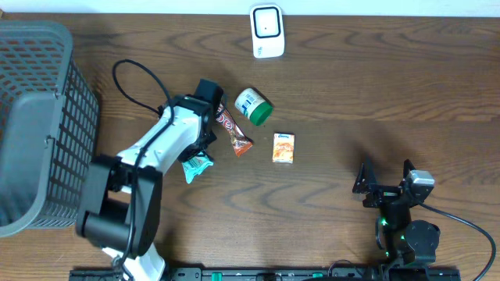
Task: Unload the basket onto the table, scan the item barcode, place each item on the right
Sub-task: 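Lower the wipes pack onto the table left of the Top bar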
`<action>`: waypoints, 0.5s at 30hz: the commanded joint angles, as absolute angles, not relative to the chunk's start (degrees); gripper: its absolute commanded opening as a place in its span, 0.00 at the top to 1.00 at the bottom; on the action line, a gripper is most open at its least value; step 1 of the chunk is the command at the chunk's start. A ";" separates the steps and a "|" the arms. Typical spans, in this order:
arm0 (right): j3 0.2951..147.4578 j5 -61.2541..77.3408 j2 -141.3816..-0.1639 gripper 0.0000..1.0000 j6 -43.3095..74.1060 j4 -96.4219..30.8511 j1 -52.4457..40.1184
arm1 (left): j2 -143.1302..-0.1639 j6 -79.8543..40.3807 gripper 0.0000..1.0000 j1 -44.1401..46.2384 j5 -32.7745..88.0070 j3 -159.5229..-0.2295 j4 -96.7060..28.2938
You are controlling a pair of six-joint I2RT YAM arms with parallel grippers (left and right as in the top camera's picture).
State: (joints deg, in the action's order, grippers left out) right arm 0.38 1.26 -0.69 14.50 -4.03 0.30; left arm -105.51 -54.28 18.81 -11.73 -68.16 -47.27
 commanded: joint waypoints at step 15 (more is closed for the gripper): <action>0.32 0.95 -0.38 0.01 14.96 -4.27 -0.84 | -105.34 -56.25 0.93 20.93 3.86 -67.77 -31.33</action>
